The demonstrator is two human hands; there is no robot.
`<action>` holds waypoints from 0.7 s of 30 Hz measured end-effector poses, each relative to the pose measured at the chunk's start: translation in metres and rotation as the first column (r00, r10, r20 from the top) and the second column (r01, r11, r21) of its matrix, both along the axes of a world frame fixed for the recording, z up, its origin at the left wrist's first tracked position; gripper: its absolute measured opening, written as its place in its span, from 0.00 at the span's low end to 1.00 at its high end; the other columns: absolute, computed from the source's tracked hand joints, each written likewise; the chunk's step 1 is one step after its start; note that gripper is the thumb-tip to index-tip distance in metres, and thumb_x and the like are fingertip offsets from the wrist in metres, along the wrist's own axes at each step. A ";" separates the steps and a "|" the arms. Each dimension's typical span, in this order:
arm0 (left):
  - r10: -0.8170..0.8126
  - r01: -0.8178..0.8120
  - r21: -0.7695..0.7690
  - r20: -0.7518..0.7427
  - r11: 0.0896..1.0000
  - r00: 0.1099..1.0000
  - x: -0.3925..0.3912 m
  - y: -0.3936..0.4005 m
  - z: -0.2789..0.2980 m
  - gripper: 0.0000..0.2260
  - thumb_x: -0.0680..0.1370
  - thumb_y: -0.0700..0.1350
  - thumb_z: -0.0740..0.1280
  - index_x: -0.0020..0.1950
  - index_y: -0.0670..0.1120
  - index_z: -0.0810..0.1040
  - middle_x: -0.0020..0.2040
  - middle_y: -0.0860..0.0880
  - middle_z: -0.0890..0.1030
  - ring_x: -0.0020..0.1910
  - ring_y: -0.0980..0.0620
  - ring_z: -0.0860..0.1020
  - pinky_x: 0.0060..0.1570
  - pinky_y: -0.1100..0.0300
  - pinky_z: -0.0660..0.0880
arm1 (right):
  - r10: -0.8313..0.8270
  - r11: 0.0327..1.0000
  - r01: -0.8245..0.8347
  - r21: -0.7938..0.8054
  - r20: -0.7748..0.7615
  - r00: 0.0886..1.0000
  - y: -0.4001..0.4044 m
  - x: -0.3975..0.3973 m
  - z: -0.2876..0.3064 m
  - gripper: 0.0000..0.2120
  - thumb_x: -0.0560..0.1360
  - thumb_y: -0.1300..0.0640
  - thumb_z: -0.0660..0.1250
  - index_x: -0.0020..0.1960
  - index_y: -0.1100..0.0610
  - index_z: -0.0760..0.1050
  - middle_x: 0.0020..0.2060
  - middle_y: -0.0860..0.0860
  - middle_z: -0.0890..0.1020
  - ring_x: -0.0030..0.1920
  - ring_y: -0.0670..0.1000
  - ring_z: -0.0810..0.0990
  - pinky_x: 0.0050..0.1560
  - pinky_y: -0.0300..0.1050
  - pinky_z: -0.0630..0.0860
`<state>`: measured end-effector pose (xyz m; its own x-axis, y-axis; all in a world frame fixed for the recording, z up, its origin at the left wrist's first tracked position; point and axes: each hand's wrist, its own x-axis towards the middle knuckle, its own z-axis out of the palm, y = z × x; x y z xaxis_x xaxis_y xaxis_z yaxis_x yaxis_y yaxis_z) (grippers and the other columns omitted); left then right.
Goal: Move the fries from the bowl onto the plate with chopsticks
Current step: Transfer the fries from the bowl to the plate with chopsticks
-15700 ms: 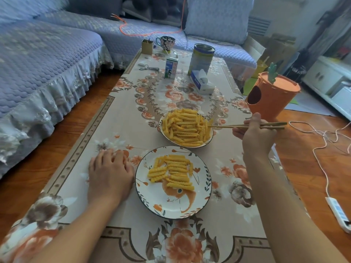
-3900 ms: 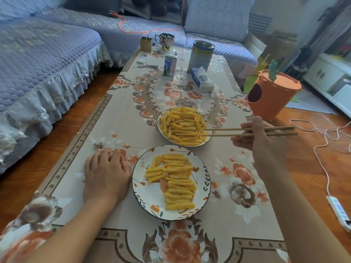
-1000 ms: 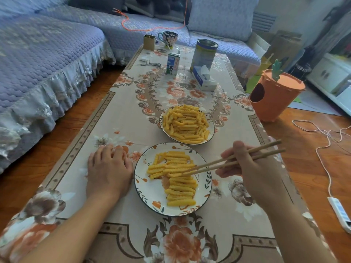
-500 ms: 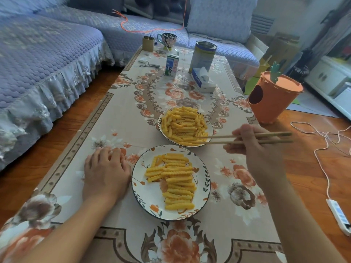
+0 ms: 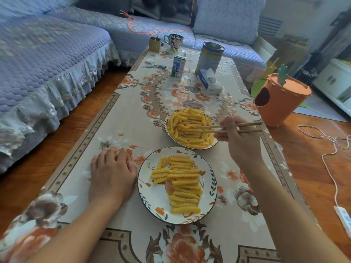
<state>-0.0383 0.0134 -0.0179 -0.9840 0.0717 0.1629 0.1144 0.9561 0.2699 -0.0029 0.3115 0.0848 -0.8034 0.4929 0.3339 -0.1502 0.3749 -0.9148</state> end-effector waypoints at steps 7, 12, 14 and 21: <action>-0.002 0.002 -0.001 -0.013 1.000 1.000 -0.001 0.000 -0.002 0.17 0.81 0.50 0.60 0.67 0.47 0.77 0.69 0.40 0.75 0.72 0.39 0.69 0.74 0.41 0.63 | -0.010 1.000 0.010 -0.015 0.029 1.000 0.005 -0.007 -0.005 0.13 0.83 0.54 0.65 0.45 0.60 0.81 0.37 0.66 0.83 0.36 0.62 0.86 0.40 0.52 0.86; -0.007 0.007 -0.008 -0.005 1.000 1.000 0.000 -0.001 0.000 0.18 0.81 0.51 0.59 0.67 0.47 0.77 0.69 0.40 0.76 0.72 0.39 0.69 0.74 0.41 0.62 | -0.025 0.998 0.026 -0.055 0.016 1.000 0.004 0.004 0.012 0.16 0.84 0.51 0.63 0.46 0.61 0.80 0.36 0.62 0.83 0.30 0.55 0.86 0.34 0.46 0.84; -0.004 0.004 -0.005 -0.002 1.000 1.000 0.000 -0.001 0.000 0.17 0.81 0.50 0.61 0.68 0.47 0.77 0.70 0.40 0.75 0.73 0.39 0.68 0.75 0.41 0.61 | -0.002 0.996 0.004 -0.089 0.023 1.000 0.001 0.020 0.025 0.18 0.83 0.49 0.61 0.45 0.62 0.80 0.32 0.60 0.84 0.30 0.56 0.85 0.33 0.47 0.84; -0.001 0.001 -0.006 0.014 1.000 1.000 0.000 0.000 0.000 0.18 0.81 0.51 0.59 0.69 0.48 0.75 0.72 0.41 0.74 0.74 0.40 0.67 0.76 0.41 0.60 | 0.168 0.983 -0.148 -0.105 0.215 0.962 -0.025 0.051 0.033 0.24 0.77 0.44 0.62 0.46 0.67 0.79 0.29 0.59 0.84 0.30 0.60 0.85 0.32 0.49 0.84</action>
